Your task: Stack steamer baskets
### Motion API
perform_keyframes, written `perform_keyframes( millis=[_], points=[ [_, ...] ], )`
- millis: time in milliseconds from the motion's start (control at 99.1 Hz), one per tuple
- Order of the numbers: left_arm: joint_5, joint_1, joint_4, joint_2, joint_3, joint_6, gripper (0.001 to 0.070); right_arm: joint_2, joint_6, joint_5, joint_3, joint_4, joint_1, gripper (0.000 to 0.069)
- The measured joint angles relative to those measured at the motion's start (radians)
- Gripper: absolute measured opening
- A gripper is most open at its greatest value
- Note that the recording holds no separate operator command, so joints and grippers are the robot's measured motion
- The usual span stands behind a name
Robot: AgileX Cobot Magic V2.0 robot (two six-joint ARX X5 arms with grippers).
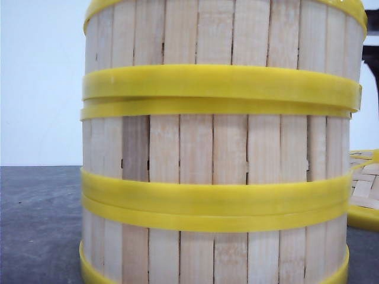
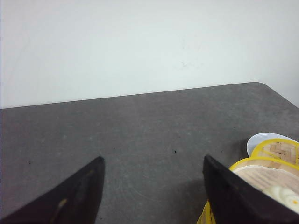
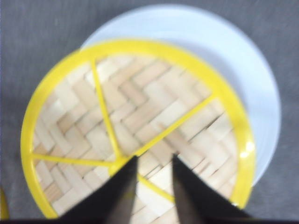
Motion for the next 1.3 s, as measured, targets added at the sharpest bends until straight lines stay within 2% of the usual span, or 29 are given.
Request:
perform_keyframes(
  millis=[212,384,606,686,878,1070,1131,1171,1302],
  points=[
    [0.000,0.000,0.000,0.000,0.000,0.000,0.0397,-0.001,-0.005,-0.064,-0.129,0.038,0.002,0.0230],
    [0.000,0.000,0.000,0.000,0.000,0.000,0.0397,-0.001,-0.004,-0.073,-0.148,0.083,0.020,0.0320],
    [0.000,0.000,-0.002,0.000,0.000,0.000,0.0397,-0.001,0.000,-0.066,-0.148,0.135,0.072,0.0335],
    [0.000,0.000,-0.003,0.000,0.000,0.000,0.0397,0.003,0.006,-0.035,-0.148,0.158,0.094,0.0333],
    [0.000,0.000,-0.004,0.000,0.000,0.000,0.0397,0.069,0.023,0.024,-0.128,0.136,0.109,0.0239],
    [0.000,0.000,-0.004,0.000,0.000,0.000,0.0397,0.116,0.029,0.062,-0.107,0.124,0.111,0.0201],
    [0.000,0.000,-0.004,0.000,0.000,0.000,0.0397,0.122,0.030,0.062,-0.104,0.124,0.111,0.0149],
    [0.000,0.000,-0.004,0.000,0.000,0.000,0.0397,0.123,0.032,0.053,-0.104,0.122,0.109,0.0078],
    [0.000,0.000,-0.005,0.000,0.000,0.000,0.0397,0.126,0.032,0.061,-0.103,0.126,0.112,0.0051]
  ],
)
